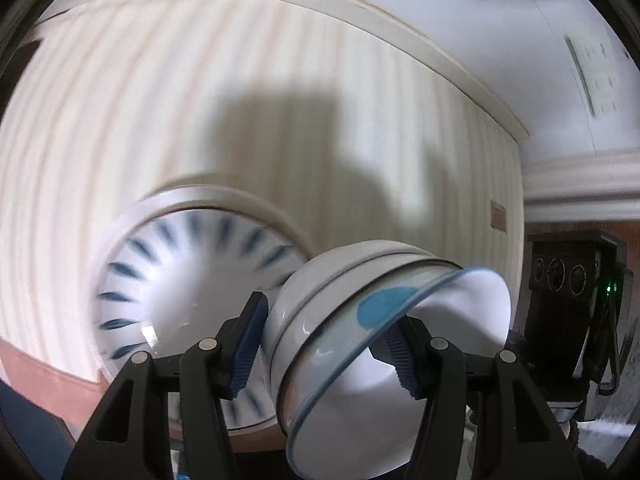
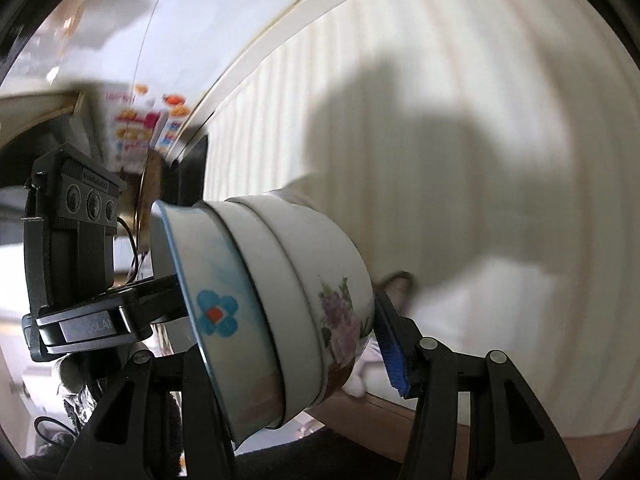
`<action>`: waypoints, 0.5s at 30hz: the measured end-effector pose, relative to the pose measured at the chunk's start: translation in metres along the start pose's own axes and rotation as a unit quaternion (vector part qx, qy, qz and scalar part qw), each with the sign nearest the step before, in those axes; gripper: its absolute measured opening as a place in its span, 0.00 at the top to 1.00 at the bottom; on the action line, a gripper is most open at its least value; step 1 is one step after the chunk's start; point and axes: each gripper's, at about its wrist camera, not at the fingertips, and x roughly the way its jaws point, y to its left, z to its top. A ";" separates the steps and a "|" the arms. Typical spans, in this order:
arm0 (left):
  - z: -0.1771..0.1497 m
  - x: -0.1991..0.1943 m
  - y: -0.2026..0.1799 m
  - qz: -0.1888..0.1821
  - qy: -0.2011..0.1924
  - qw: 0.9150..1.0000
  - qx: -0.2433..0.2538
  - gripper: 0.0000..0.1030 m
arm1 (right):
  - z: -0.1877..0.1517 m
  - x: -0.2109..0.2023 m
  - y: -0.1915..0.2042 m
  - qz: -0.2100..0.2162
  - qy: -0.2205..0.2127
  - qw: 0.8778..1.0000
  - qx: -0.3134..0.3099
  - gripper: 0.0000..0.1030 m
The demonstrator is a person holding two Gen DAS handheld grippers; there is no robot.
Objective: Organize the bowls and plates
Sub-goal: 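Lift the bowl stack with both grippers and lower it onto the plate stack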
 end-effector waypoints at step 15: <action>-0.018 -0.011 0.093 0.010 -0.016 0.995 -0.098 0.47 | 0.018 0.114 0.066 -0.002 0.087 0.995 -0.057 0.47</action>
